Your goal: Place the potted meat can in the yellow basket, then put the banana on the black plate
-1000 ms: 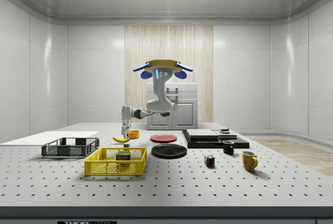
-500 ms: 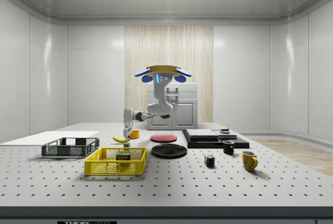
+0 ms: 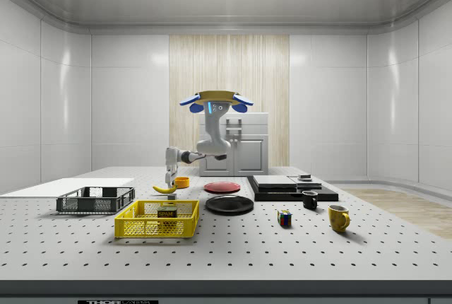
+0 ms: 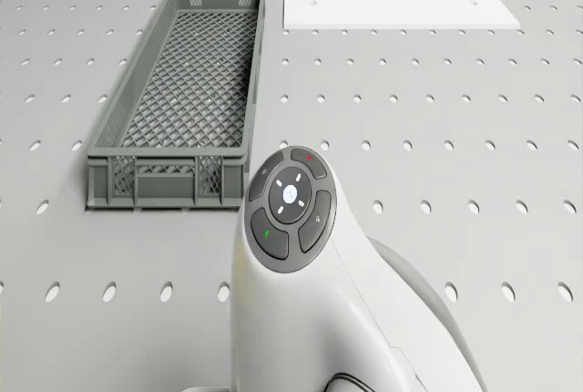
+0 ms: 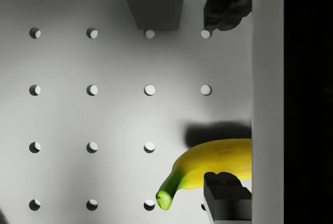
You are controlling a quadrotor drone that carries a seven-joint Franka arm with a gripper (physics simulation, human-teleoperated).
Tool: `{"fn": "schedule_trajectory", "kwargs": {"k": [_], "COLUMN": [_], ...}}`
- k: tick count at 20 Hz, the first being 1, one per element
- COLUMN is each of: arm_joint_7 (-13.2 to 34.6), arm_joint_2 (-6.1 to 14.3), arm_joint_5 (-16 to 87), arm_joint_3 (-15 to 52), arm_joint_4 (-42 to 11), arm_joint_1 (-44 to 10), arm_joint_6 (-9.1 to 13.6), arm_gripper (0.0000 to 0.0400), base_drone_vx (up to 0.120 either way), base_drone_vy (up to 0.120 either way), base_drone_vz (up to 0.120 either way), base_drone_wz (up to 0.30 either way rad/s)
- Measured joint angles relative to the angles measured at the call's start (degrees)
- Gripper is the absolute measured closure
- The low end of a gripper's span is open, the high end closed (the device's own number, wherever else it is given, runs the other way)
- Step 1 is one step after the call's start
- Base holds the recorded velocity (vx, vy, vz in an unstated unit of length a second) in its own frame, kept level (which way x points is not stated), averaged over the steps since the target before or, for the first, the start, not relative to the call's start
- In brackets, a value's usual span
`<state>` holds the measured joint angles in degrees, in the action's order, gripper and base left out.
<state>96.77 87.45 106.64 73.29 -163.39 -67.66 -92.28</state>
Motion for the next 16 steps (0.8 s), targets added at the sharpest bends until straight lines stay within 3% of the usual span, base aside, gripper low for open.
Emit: {"fn": "schedule_trajectory", "kwargs": {"k": [6, 9, 16], "arm_joint_7": [0.02, 0.02, 0.04], "arm_joint_2": [0.07, 0.1, 0.17], "arm_joint_5": [-0.03, -0.04, -0.07], "arm_joint_3": [0.01, 0.01, 0.02], "arm_joint_4": [0.0, 0.01, 0.01], "arm_joint_1": [-0.02, -0.03, -0.05], "arm_joint_6": [-0.06, -0.09, -0.16], "arm_gripper": [0.0, 0.0, 0.0], "base_drone_vx": [0.113, 0.0, 0.0], "base_drone_vy": [-0.12, -0.107, 0.017], "base_drone_vz": [0.0, 0.0, -0.103], "base_drone_wz": [0.0, 0.0, 0.0]}}
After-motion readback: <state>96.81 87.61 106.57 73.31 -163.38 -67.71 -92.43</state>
